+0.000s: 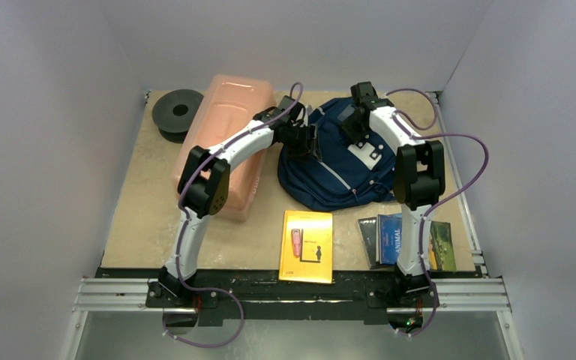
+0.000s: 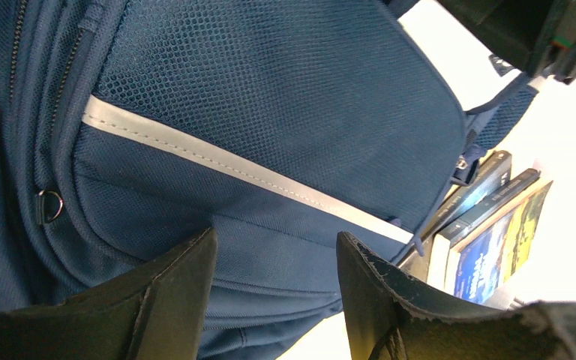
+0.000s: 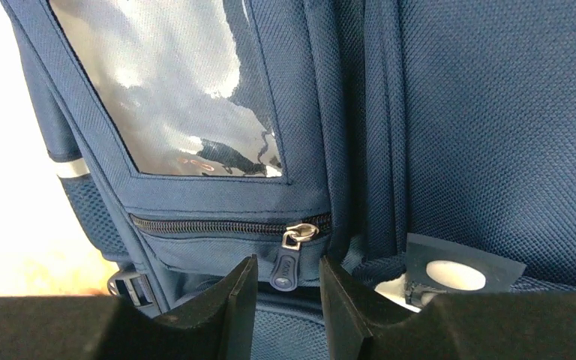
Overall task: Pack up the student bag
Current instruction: Unzip the student bag at the center of the board.
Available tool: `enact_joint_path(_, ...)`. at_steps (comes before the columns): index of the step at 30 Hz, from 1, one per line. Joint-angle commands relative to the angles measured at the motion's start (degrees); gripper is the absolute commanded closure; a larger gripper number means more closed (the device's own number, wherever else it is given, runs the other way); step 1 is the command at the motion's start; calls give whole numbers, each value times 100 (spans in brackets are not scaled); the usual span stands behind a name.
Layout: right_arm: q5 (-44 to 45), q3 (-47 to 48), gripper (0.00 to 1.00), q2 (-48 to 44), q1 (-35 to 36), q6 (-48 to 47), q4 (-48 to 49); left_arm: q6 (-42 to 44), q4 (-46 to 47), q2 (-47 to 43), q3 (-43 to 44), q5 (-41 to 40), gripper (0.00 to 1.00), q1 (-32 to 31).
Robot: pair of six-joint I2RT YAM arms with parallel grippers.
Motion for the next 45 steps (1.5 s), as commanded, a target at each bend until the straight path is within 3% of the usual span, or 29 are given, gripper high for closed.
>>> enact_joint_path(1, 247, 341, 62, 36, 12, 390, -186, 158, -13, 79, 129, 132, 41, -43)
enact_joint_path(13, 175, 815, 82, 255, 14, 651, -412, 314, -146, 224, 242, 63, 42, -46)
enact_joint_path(18, 212, 714, 70, 150, 14, 760, -493, 338, -135, 208, 287, 155, 41, -46)
enact_joint_path(26, 574, 242, 61, -375, 65, 555, -141, 366, -105, 208, 301, 263, 41, -43)
enact_joint_path(45, 758, 353, 63, -86, 173, 470, -345, 321, -12, 190, 283, 377, 41, -31)
